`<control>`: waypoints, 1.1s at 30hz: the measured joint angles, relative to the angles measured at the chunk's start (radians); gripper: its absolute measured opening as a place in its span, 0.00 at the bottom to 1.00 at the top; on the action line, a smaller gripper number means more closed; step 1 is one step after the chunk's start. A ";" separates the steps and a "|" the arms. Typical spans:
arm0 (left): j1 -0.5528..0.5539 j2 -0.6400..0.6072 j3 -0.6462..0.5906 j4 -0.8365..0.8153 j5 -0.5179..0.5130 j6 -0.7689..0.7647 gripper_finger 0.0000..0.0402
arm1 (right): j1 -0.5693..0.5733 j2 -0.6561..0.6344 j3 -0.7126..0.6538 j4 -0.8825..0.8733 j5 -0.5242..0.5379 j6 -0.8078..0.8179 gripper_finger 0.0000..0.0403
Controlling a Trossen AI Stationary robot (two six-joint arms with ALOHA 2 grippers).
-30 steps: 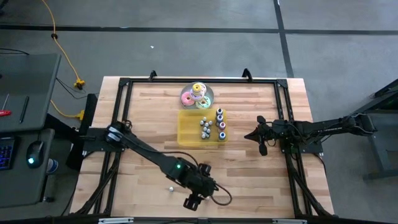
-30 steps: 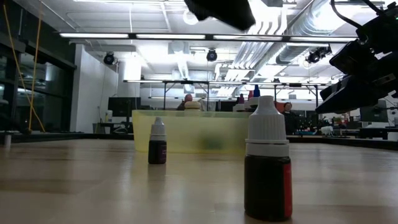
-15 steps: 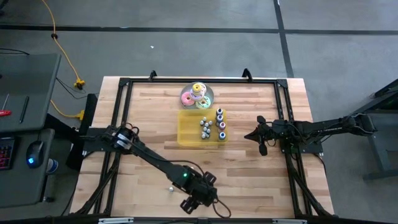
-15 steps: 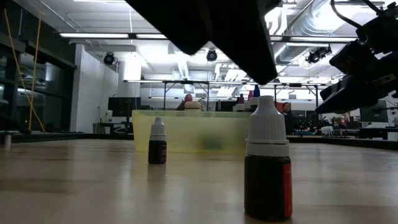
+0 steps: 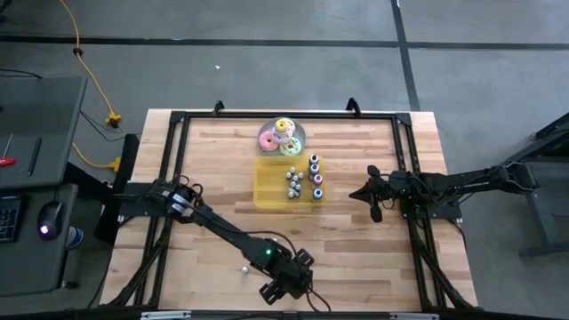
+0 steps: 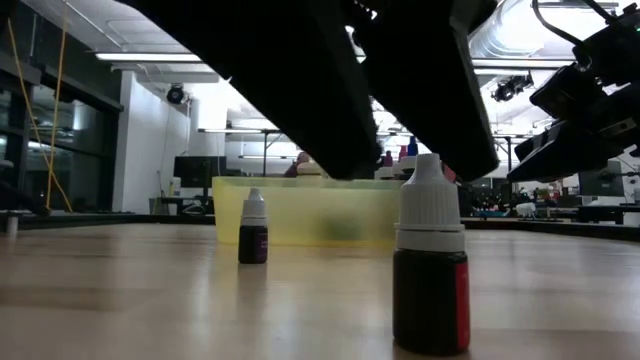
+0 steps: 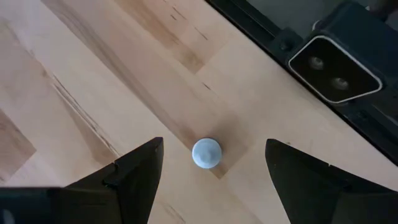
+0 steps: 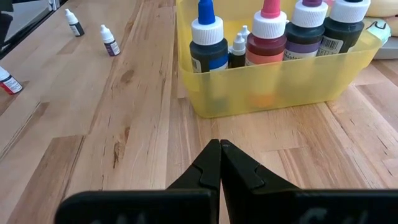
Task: Pick & Place food coloring
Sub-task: Put the small red food coloring bottle into the yellow container
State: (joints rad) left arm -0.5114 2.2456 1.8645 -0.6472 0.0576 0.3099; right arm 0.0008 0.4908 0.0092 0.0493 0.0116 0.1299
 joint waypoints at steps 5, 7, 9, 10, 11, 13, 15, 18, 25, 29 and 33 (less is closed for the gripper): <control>0.000 0.000 0.000 0.000 0.001 0.000 0.69 | 0.000 0.000 0.000 0.000 0.000 0.000 0.00; 0.000 0.009 0.002 0.004 0.004 0.000 0.68 | 0.000 0.000 0.000 -0.001 0.000 0.000 0.00; 0.000 0.020 0.001 0.008 0.004 0.001 0.66 | 0.000 0.000 0.000 0.000 0.000 0.000 0.00; 0.000 0.021 0.000 0.001 0.007 0.002 0.64 | 0.000 0.000 0.000 -0.001 0.000 0.000 0.00; 0.001 0.022 0.000 0.006 0.010 0.003 0.62 | 0.000 0.000 0.000 -0.001 0.000 0.000 0.00; 0.001 0.022 0.002 0.023 0.010 0.003 0.59 | 0.000 0.000 0.000 0.000 0.000 0.000 0.00; 0.001 0.027 0.002 0.018 -0.003 0.004 0.56 | 0.000 0.000 0.000 -0.001 0.000 0.000 0.00; 0.001 0.029 0.000 0.015 -0.008 0.002 0.52 | 0.000 0.000 0.000 -0.001 0.000 0.000 0.00; 0.001 0.029 0.001 0.021 -0.021 0.000 0.43 | 0.000 0.000 0.000 -0.001 0.000 0.000 0.00; 0.001 0.029 0.001 0.020 -0.023 0.000 0.36 | 0.000 0.000 0.000 -0.001 0.000 0.000 0.00; 0.001 0.029 0.001 0.019 -0.023 0.000 0.29 | 0.000 0.000 0.000 -0.001 0.000 0.000 0.00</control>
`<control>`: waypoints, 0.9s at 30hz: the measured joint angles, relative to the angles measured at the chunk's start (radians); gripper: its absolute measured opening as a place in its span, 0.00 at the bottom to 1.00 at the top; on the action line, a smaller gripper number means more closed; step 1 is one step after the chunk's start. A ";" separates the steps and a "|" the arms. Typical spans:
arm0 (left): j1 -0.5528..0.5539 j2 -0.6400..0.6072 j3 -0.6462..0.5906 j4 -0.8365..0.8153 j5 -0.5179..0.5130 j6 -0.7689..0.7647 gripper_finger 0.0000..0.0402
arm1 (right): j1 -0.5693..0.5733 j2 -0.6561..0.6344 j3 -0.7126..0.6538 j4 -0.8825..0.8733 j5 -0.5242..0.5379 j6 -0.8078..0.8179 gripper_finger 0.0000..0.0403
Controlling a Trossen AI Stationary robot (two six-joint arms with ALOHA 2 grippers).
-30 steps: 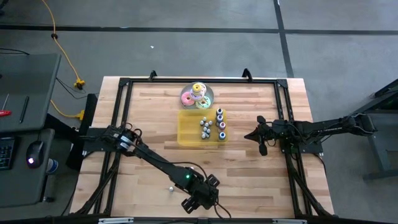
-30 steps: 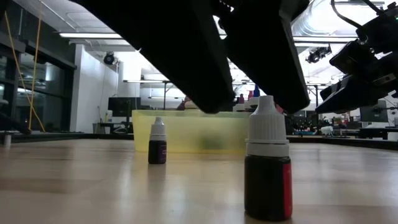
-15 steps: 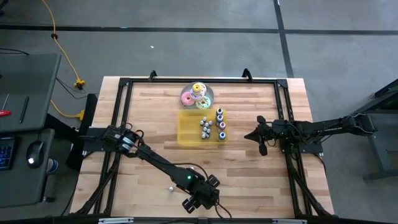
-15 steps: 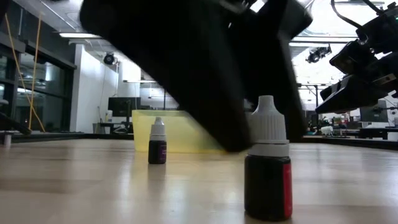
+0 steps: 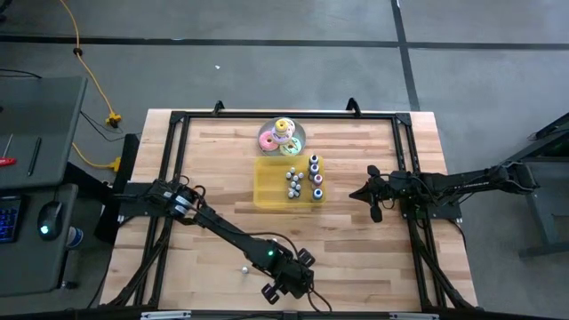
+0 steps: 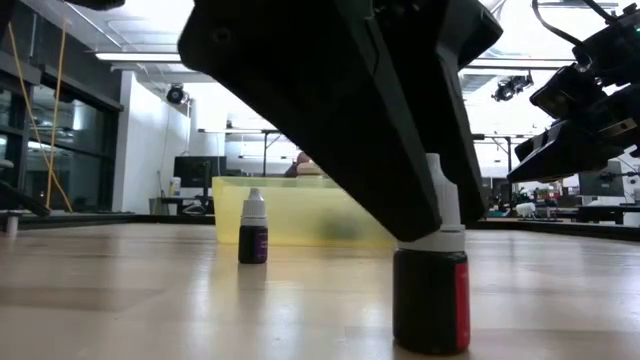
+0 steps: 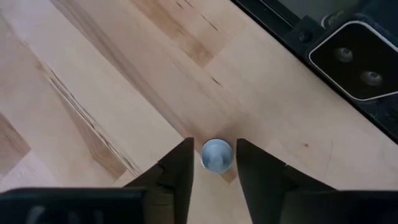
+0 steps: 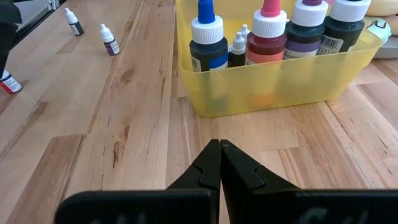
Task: Pick & Place food coloring
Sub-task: Put the small red food coloring bottle into the yellow container
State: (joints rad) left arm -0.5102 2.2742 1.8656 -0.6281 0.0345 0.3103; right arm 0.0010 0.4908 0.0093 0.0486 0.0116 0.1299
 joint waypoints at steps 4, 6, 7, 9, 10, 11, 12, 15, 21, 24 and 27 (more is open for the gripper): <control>0.000 0.000 0.000 -0.002 0.000 0.000 0.23 | 0.000 0.000 0.000 0.000 0.000 0.000 0.00; 0.000 0.000 0.000 -0.002 0.000 0.000 0.20 | 0.000 0.000 0.000 0.000 0.000 0.000 0.00; 0.000 0.000 0.000 -0.002 0.000 0.000 0.19 | 0.000 0.000 0.000 0.000 0.000 0.000 0.00; 0.000 0.000 0.000 -0.001 -0.001 0.000 0.17 | 0.000 0.000 0.000 0.000 0.000 0.000 0.00; 0.000 0.000 0.000 0.000 0.000 0.000 0.16 | 0.000 0.000 0.000 0.000 0.000 0.000 0.00; 0.000 0.000 0.000 0.000 0.000 -0.001 0.15 | 0.000 0.000 0.000 0.000 0.000 0.000 0.00; 0.000 0.000 0.000 0.000 0.000 -0.001 0.14 | 0.000 0.000 0.000 0.000 0.000 0.000 0.00; 0.000 0.000 0.000 0.000 0.000 -0.001 0.11 | 0.000 0.000 0.000 0.000 0.000 0.000 0.00; 0.006 -0.003 0.053 -0.098 -0.006 -0.005 0.09 | 0.000 0.000 0.000 0.000 0.000 0.000 0.00; 0.015 -0.010 0.122 -0.171 -0.006 -0.008 0.09 | 0.000 0.000 0.000 0.000 0.000 0.000 0.00; 0.024 -0.019 0.206 -0.281 -0.018 -0.029 0.09 | 0.000 0.000 0.000 0.000 0.000 0.000 0.00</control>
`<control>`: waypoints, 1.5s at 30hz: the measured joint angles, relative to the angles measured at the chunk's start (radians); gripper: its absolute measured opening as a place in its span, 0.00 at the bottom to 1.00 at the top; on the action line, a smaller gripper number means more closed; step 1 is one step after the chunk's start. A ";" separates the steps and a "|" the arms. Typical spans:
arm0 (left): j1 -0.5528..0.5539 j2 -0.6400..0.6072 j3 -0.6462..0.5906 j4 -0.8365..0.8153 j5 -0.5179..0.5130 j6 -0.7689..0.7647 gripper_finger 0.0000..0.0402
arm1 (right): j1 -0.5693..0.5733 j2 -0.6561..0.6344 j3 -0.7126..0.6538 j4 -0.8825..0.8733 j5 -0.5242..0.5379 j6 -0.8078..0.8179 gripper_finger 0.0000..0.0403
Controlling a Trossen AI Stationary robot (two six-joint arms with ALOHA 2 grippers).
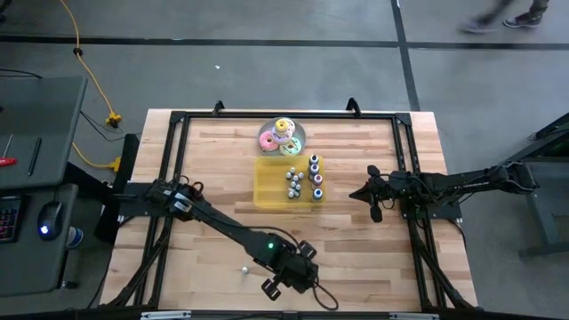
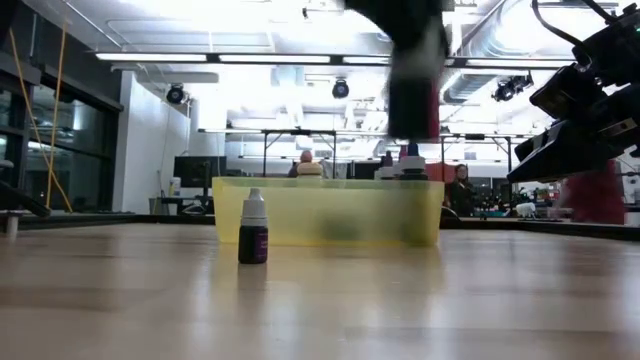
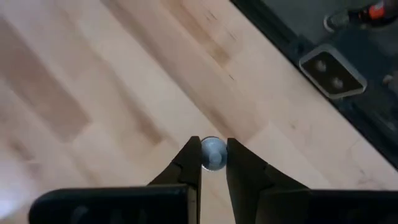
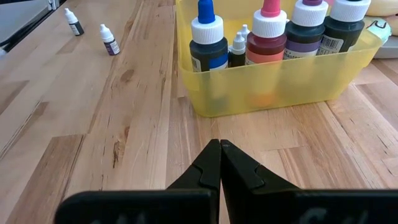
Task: Pick & Place food coloring
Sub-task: Put the small red food coloring bottle into the yellow container
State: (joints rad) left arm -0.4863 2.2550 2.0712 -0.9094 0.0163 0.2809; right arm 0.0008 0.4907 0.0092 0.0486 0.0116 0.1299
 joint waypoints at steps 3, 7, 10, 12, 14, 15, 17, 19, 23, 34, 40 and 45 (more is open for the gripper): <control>0.009 -0.003 0.093 -0.115 -0.012 -0.002 0.09 | 0.000 0.000 0.000 0.000 0.000 0.000 0.00; 0.016 -0.004 0.194 -0.253 -0.023 -0.025 0.09 | 0.000 0.000 0.000 0.000 0.000 0.000 0.00; 0.021 -0.011 0.217 -0.323 -0.031 -0.048 0.09 | 0.000 0.000 0.000 0.000 0.000 0.000 0.00; 0.028 -0.021 0.218 -0.341 -0.029 -0.064 0.09 | 0.000 0.000 0.000 0.000 0.000 0.000 0.00; 0.036 -0.036 0.221 -0.353 -0.026 -0.075 0.09 | 0.000 0.000 0.000 0.000 0.000 0.000 0.00; 0.038 -0.042 0.220 -0.374 -0.027 -0.077 0.09 | 0.000 0.000 0.000 0.000 0.000 0.000 0.00; 0.050 -0.049 0.221 -0.381 -0.027 -0.076 0.09 | 0.000 0.000 0.000 -0.004 0.000 0.000 0.00; 0.059 -0.065 0.204 -0.403 -0.027 -0.076 0.09 | 0.000 0.000 0.000 -0.001 0.000 0.000 0.00; 0.077 -0.141 0.104 -0.388 -0.027 -0.063 0.09 | 0.000 0.000 0.000 0.000 0.000 0.000 0.00; 0.146 -0.584 -0.570 0.076 -0.022 -0.090 0.09 | 0.000 0.000 0.000 0.000 0.000 0.000 0.00; 0.236 -0.733 -0.711 0.107 -0.052 -0.171 0.09 | 0.000 -0.001 0.000 -0.007 0.000 0.000 0.00; 0.333 -0.789 -0.718 0.093 -0.079 -0.235 0.10 | 0.000 -0.001 0.000 0.001 0.000 0.000 0.00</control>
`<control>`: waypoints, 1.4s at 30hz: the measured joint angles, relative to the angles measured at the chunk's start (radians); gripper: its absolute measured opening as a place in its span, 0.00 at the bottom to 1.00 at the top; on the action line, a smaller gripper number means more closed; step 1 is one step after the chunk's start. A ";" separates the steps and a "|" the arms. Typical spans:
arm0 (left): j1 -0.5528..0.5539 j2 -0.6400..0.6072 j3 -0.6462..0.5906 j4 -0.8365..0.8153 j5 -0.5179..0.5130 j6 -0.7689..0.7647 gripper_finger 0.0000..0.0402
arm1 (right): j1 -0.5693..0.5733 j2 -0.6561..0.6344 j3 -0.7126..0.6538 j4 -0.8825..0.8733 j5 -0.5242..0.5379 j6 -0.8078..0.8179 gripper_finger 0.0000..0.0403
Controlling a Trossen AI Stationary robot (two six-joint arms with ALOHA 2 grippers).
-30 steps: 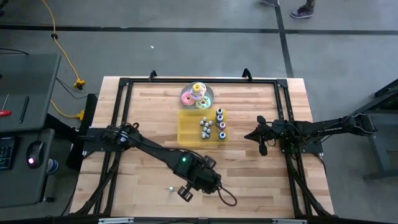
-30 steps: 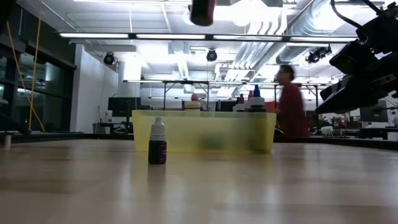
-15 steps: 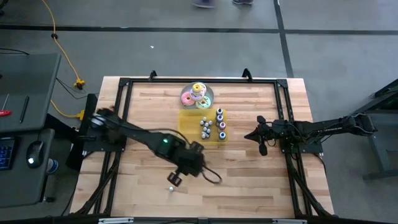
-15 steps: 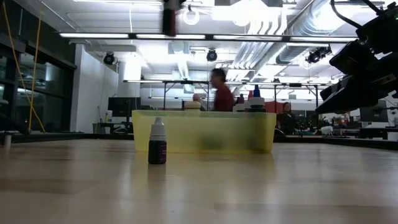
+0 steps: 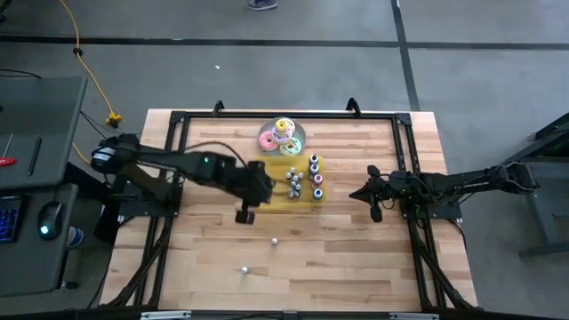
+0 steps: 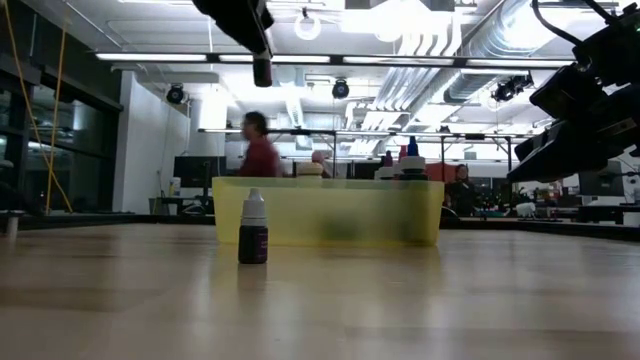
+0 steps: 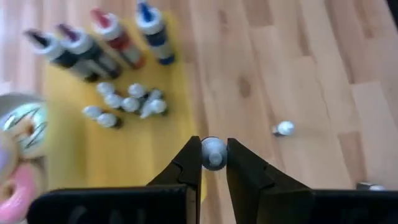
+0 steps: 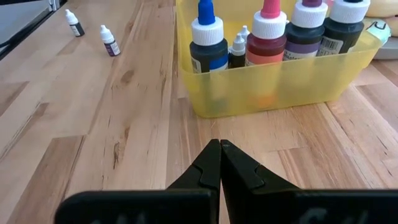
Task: Pick & Place food coloring
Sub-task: Put the small red food coloring bottle into the yellow container
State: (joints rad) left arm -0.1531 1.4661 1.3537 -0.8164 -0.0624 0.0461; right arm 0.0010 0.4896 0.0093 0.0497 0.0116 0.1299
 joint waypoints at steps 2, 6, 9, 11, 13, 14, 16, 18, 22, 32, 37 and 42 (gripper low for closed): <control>0.029 -0.013 0.000 -0.007 0.005 0.000 0.10 | 0.000 0.000 0.000 -0.002 0.000 0.000 0.00; 0.077 -0.027 0.000 -0.035 0.029 0.032 0.10 | 0.000 0.000 0.000 -0.001 0.000 0.000 0.00; 0.109 -0.029 0.001 -0.042 0.029 0.064 0.10 | 0.000 0.000 0.000 -0.001 0.000 0.000 0.00; 0.131 -0.028 0.000 -0.049 0.029 0.083 0.10 | 0.000 0.000 0.000 -0.002 0.000 0.000 0.00; 0.150 -0.029 0.000 -0.047 0.029 0.104 0.10 | 0.000 0.000 0.000 -0.001 0.000 0.000 0.00; 0.159 -0.029 0.000 -0.048 0.028 0.110 0.10 | 0.000 0.000 0.000 -0.001 0.000 0.000 0.00; 0.175 -0.028 -0.002 -0.043 0.025 0.122 0.10 | 0.000 0.000 0.000 -0.001 0.000 0.000 0.00; 0.188 -0.036 -0.024 -0.017 0.026 0.133 0.10 | 0.000 0.000 0.000 -0.001 0.000 0.000 0.00; 0.218 -0.078 -0.120 0.106 0.040 0.133 0.10 | 0.000 0.000 0.000 -0.001 0.000 0.000 0.00; 0.292 0.026 -0.248 0.287 0.045 0.154 0.10 | 0.000 0.001 0.000 -0.003 0.000 0.000 0.00; 0.292 0.129 -0.246 0.386 0.045 0.151 0.10 | 0.000 0.001 0.000 -0.002 0.000 0.000 0.00; 0.292 0.201 -0.239 0.422 0.047 0.133 0.10 | 0.000 0.001 0.000 0.000 0.000 0.000 0.00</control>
State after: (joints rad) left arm 0.1387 1.6667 1.1145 -0.3946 -0.0150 0.1787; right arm 0.0008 0.4908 0.0093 0.0497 0.0116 0.1299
